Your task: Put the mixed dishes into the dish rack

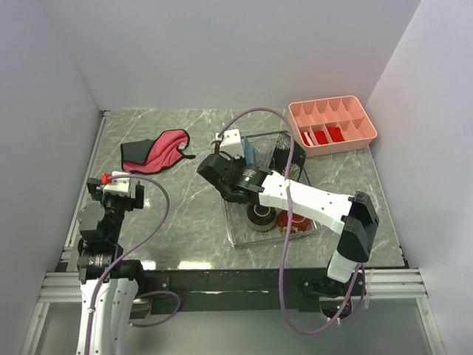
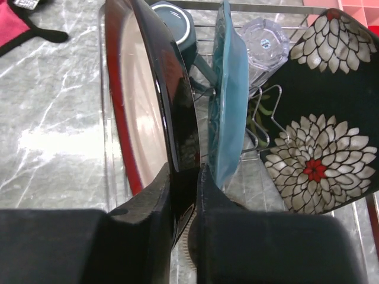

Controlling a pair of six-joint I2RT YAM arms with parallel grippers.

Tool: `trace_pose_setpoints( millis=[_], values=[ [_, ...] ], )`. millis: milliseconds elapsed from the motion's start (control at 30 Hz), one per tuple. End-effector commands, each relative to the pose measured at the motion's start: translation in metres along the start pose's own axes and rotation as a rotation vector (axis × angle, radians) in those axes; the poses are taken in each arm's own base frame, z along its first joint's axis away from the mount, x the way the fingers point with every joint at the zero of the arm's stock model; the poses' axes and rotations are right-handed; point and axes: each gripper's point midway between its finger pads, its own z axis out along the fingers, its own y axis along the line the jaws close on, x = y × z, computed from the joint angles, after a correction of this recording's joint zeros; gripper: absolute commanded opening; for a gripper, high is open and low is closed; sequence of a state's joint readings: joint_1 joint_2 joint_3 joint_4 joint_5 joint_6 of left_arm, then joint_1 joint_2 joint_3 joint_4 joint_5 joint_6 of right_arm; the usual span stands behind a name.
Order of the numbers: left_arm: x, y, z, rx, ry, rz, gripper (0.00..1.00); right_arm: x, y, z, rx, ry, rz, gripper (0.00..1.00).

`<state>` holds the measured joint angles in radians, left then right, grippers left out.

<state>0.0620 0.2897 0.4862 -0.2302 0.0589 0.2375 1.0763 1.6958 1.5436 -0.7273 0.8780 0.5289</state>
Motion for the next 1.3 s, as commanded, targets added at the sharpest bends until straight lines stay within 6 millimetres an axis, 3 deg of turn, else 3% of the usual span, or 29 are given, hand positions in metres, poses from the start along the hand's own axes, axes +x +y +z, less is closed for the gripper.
trace_pose_setpoints(
  millis=[0,167,333,500,700,733,767,833,900,933,1033,1233,1267],
  values=[
    [-0.009,-0.001,0.002,0.001,-0.045,-0.021,0.9,0.004,0.025,-0.019,-0.144,0.019,-0.02,0.0],
    [-0.011,-0.001,0.002,0.005,-0.05,-0.023,0.9,0.0,0.02,-0.034,-0.109,-0.01,0.022,0.0],
    [-0.011,0.0,0.002,0.0,-0.051,-0.021,0.9,-0.006,0.035,-0.047,-0.099,-0.074,0.019,0.0],
    [-0.013,0.0,0.0,0.0,-0.057,-0.022,0.9,0.002,0.056,-0.039,-0.087,-0.057,-0.019,0.0],
    [-0.015,0.0,-0.001,-0.002,-0.053,-0.026,0.89,0.019,0.063,-0.019,-0.076,0.001,-0.051,0.0],
    [-0.014,0.0,-0.001,-0.006,-0.049,-0.028,0.89,0.022,0.064,-0.018,-0.077,0.008,-0.055,0.04],
    [-0.015,0.0,-0.001,-0.008,-0.052,-0.031,0.89,0.026,0.067,-0.016,-0.08,0.021,-0.062,0.21],
    [-0.014,-0.002,0.0,0.0,-0.052,-0.032,0.89,0.028,0.07,-0.017,-0.091,0.038,-0.058,0.28],
    [-0.015,-0.003,0.0,0.005,-0.055,-0.032,0.89,0.028,0.067,-0.014,-0.061,0.032,-0.031,0.15],
    [-0.015,-0.004,0.0,0.01,-0.055,-0.029,0.89,0.029,0.064,-0.014,-0.045,0.042,-0.003,0.0],
    [-0.016,-0.006,0.0,0.014,-0.057,-0.031,0.89,0.033,0.061,-0.015,-0.038,0.078,0.03,0.0],
    [-0.014,-0.004,0.001,0.0,-0.046,-0.031,0.89,0.05,0.076,-0.012,-0.056,0.136,0.047,0.0],
    [-0.013,-0.003,0.002,-0.003,-0.042,-0.033,0.89,0.052,0.079,-0.01,-0.061,0.142,0.041,0.05]
  ],
)
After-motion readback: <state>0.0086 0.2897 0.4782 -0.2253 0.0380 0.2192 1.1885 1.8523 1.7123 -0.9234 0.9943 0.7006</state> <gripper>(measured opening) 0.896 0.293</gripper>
